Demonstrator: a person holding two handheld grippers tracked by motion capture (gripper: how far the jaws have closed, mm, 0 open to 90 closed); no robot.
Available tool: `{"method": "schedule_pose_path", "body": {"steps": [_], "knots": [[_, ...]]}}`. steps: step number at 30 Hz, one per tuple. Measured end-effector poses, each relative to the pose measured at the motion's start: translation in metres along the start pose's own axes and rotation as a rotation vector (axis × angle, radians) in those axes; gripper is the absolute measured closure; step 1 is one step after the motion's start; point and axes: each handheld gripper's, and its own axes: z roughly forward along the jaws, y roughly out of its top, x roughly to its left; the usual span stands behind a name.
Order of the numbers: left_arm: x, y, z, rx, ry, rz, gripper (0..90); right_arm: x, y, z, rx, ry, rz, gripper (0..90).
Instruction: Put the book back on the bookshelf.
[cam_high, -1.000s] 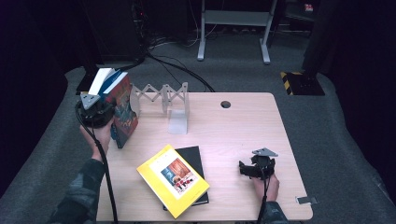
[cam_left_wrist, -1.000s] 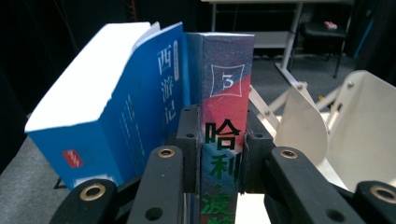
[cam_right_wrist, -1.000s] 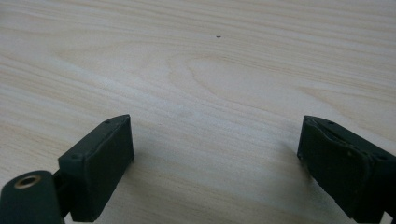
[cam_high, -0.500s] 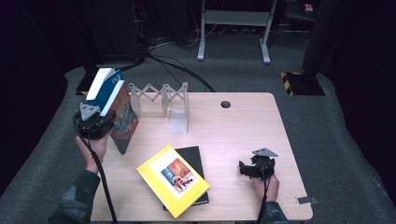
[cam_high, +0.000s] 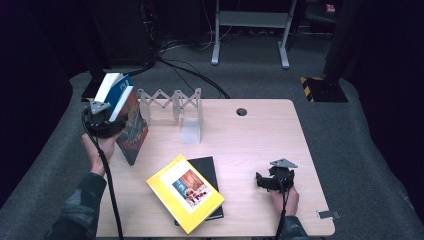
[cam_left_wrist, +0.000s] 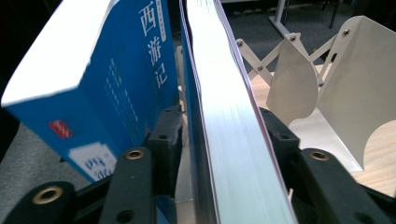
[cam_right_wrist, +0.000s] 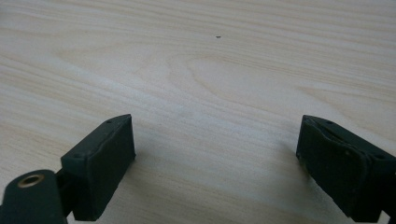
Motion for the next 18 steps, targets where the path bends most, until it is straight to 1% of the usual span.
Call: {"method": "schedule_pose_path", "body": {"steps": [1, 3, 4, 5, 6, 7, 8, 9, 10, 11, 15, 17, 18], "knots": [[0.0, 0.003, 0.0, 0.007, -0.009, 0.006, 54.4, 0.0, 0.0, 0.0, 0.0, 0.0, 0.0, 10.7], [-0.001, 0.007, 0.001, 0.014, -0.003, 0.02, 54.4, 0.0, 0.0, 0.0, 0.0, 0.0, 0.0, 10.7], [-0.001, 0.008, 0.002, 0.004, -0.002, 0.029, 60.6, 0.0, 0.0, 0.0, 0.0, 0.0, 0.0, 10.7], [-0.001, 0.009, 0.001, 0.011, 0.004, 0.037, 65.7, 0.0, 0.0, 0.0, 0.0, 0.0, 0.001, 10.7], [-0.002, 0.009, 0.002, 0.0, 0.009, 0.034, 69.8, 0.0, 0.0, 0.0, 0.0, 0.0, 0.0, 10.7], [-0.003, 0.009, 0.003, -0.001, 0.013, 0.036, 72.6, 0.0, 0.0, 0.0, 0.0, 0.0, 0.0, 10.7], [-0.003, 0.01, 0.002, 0.008, 0.012, 0.033, 73.5, 0.0, 0.0, 0.0, 0.0, 0.0, 0.0, 10.7], [-0.004, 0.009, 0.003, -0.005, 0.019, 0.03, 73.9, 0.0, 0.0, 0.0, 0.0, 0.0, 0.0, 10.7], [-0.003, 0.01, 0.003, -0.002, 0.023, 0.025, 74.1, 0.0, 0.0, 0.0, 0.0, 0.0, 0.0, 10.7], [-0.002, 0.009, 0.005, -0.014, 0.03, 0.019, 74.3, 0.0, 0.0, 0.0, 0.0, 0.0, -0.001, 10.8], [0.002, 0.01, 0.012, -0.034, 0.051, -0.02, 74.4, 0.0, 0.0, 0.0, 0.0, 0.0, 0.0, 10.8], [0.005, 0.012, 0.018, -0.043, 0.066, -0.048, 74.3, 0.0, 0.0, 0.0, 0.0, 0.0, -0.001, 10.9], [0.005, 0.012, 0.018, -0.043, 0.066, -0.048, 74.3, 0.0, 0.0, 0.0, 0.0, 0.0, -0.001, 10.9]]}}
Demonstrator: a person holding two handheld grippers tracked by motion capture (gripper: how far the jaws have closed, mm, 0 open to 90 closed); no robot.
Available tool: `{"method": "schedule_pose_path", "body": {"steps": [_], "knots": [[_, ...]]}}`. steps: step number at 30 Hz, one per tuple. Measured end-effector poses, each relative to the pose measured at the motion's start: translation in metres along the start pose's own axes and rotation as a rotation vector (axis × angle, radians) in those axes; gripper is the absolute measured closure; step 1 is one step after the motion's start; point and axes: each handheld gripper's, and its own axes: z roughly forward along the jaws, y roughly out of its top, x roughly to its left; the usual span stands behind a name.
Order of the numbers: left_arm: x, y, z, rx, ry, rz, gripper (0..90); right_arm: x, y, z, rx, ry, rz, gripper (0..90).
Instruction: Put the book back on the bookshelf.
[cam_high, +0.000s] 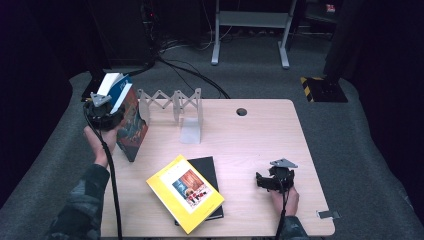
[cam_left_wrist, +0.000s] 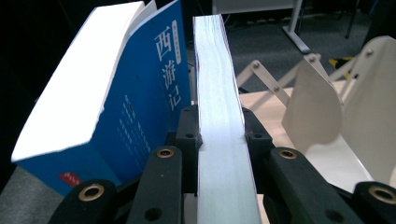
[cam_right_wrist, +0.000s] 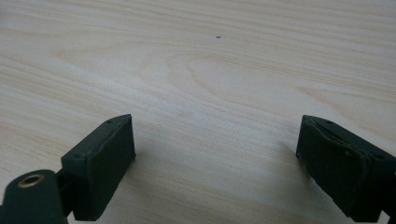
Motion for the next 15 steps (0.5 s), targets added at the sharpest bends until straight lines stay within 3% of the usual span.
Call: {"method": "schedule_pose_path", "body": {"steps": [5, 15], "knots": [[0.002, 0.003, 0.011, -0.024, 0.011, -0.032, 74.3, 0.0, 0.0, 0.0, -0.001, 0.0, 0.004, 11.0], [0.002, 0.009, 0.029, -0.047, 0.007, -0.058, 74.3, 0.0, 0.0, 0.0, -0.002, 0.0, 0.005, 11.2]]}}
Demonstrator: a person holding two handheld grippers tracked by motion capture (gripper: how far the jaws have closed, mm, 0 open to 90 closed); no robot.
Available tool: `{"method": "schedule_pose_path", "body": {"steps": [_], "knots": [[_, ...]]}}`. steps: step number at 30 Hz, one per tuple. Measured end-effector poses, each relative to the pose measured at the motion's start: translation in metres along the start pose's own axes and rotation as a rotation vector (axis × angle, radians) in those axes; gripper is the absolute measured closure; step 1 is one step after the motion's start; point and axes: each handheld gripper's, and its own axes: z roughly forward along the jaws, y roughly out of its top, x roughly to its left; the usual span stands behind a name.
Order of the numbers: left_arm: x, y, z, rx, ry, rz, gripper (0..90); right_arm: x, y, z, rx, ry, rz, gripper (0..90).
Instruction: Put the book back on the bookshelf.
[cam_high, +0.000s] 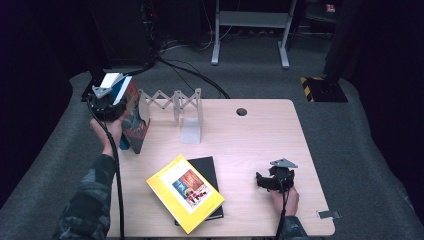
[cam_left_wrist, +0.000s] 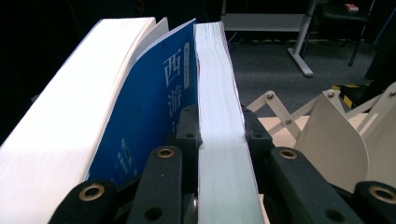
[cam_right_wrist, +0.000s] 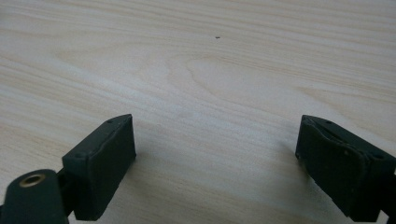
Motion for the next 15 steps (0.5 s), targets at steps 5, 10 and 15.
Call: {"method": "schedule_pose_path", "body": {"steps": [5, 10, 15], "knots": [[-0.002, 0.001, 0.008, -0.02, -0.003, 0.008, 74.3, 0.0, 0.0, 0.0, 0.0, -0.002, 0.0, 11.3], [0.0, 0.003, 0.013, -0.022, 0.003, -0.006, 74.2, 0.0, 0.0, 0.0, -0.002, -0.003, 0.006, 11.3], [-0.001, 0.003, 0.012, -0.011, 0.005, 0.009, 74.0, 0.0, 0.0, 0.0, 0.0, 0.0, 0.001, 11.4]]}}
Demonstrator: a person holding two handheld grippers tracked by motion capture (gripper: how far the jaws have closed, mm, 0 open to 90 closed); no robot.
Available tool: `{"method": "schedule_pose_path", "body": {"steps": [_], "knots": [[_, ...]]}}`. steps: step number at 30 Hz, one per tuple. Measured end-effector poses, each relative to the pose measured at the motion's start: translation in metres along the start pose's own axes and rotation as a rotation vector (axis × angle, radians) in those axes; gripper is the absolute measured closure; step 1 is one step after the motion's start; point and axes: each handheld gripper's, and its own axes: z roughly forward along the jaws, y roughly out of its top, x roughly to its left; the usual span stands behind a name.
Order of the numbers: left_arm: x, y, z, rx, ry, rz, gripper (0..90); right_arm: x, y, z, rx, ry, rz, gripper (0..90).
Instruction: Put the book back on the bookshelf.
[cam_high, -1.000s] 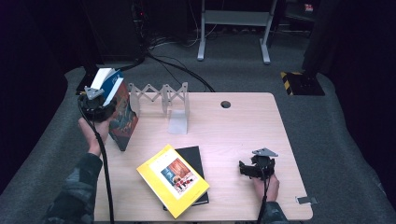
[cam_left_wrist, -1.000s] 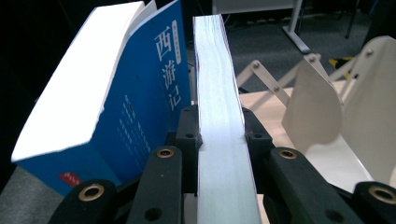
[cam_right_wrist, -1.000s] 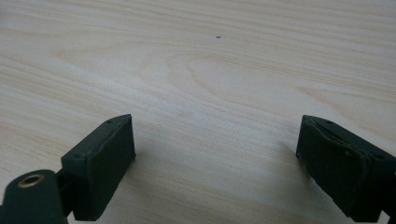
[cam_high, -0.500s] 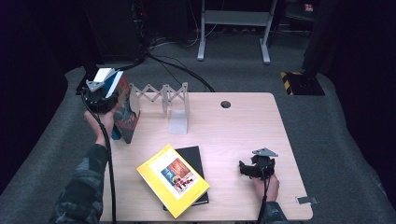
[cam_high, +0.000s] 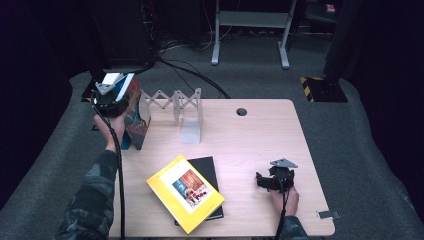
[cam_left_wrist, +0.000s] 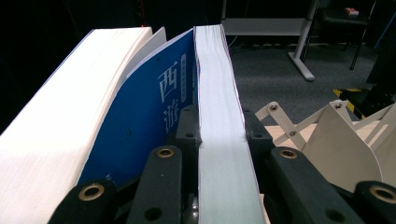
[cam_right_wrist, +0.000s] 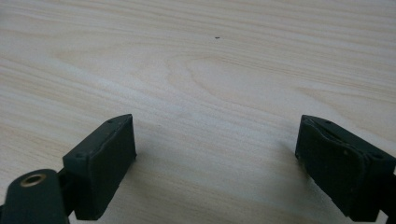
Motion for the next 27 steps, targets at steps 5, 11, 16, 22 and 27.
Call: {"method": "schedule_pose_path", "body": {"steps": [5, 11, 16, 22, 27], "knots": [[0.002, 0.0, 0.0, 0.005, 0.03, -0.009, 72.9, -0.001, 0.0, 0.0, 0.002, 0.0, -0.008, 11.5], [0.0, 0.004, -0.008, 0.009, 0.045, 0.023, 64.8, 0.0, 0.0, 0.0, 0.001, -0.001, -0.004, 11.5], [-0.003, 0.009, -0.02, 0.005, 0.059, 0.041, 54.6, 0.0, 0.0, 0.0, 0.001, -0.001, -0.004, 11.5], [-0.007, 0.012, -0.038, -0.011, 0.084, 0.076, 42.3, -0.001, 0.0, 0.0, 0.002, -0.001, -0.008, 11.5], [-0.008, 0.013, -0.054, -0.023, 0.047, 0.077, 30.4, -0.001, 0.0, 0.0, 0.002, -0.001, -0.007, 11.6]]}}
